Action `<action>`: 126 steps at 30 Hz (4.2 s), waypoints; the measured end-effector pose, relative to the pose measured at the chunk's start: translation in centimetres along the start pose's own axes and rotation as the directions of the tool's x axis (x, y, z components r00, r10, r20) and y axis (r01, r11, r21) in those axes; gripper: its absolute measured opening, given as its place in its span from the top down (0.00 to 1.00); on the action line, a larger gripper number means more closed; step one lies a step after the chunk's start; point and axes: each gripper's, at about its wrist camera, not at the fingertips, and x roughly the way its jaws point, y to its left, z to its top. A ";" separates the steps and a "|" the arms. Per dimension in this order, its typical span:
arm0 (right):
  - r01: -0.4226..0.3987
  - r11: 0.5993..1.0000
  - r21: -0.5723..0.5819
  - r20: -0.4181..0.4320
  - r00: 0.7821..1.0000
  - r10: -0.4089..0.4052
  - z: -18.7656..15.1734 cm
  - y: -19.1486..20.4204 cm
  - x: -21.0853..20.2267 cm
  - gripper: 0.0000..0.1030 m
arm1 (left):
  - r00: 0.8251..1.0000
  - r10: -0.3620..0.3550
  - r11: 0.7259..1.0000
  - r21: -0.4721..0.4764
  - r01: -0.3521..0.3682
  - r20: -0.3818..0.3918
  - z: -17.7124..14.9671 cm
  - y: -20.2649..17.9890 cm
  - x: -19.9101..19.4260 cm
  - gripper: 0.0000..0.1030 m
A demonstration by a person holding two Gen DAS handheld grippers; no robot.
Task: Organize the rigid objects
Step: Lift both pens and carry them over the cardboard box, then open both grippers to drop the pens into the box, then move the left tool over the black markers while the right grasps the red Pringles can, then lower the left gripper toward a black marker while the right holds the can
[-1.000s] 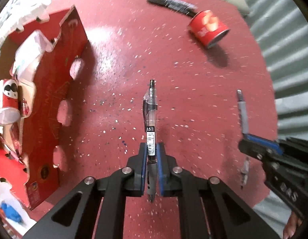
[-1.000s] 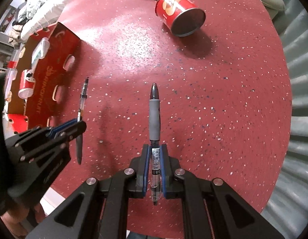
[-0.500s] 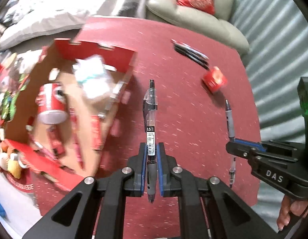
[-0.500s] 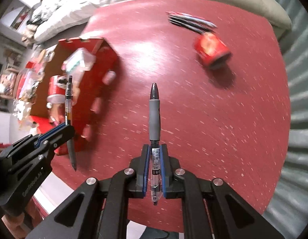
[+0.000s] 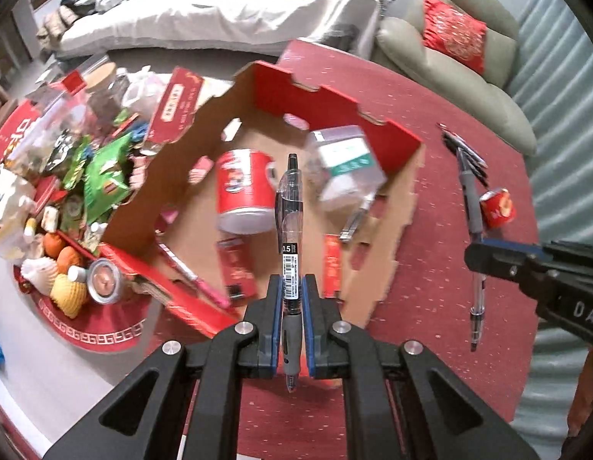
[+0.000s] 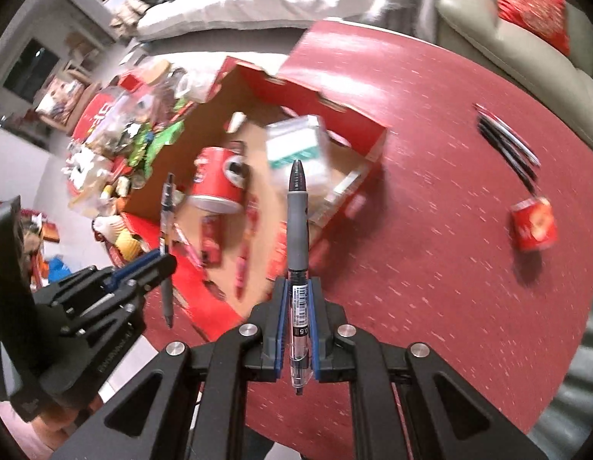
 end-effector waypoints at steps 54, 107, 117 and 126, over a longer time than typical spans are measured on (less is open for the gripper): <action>-0.015 0.998 0.069 -0.163 0.986 0.026 4.3 3.0 12.1 0.04 | 0.989 0.073 0.997 0.036 -0.069 -0.125 1.7 3.6 8.4 0.09; 0.301 0.954 -0.019 -0.064 0.951 -0.301 2.2 -28.6 8.9 0.34 | 0.984 -0.073 0.995 -0.078 0.061 -0.164 12.7 -24.1 15.4 0.00; 0.194 0.963 0.185 -0.041 0.981 -0.190 -5.3 -33.6 4.3 0.34 | 0.982 -0.033 0.992 -0.124 0.009 -0.188 17.4 -31.0 23.4 0.00; 0.136 0.953 0.270 -0.006 0.990 -0.139 -7.4 -35.1 1.7 0.34 | 0.975 0.049 0.982 -0.166 -0.086 -0.217 17.4 -33.0 27.1 0.00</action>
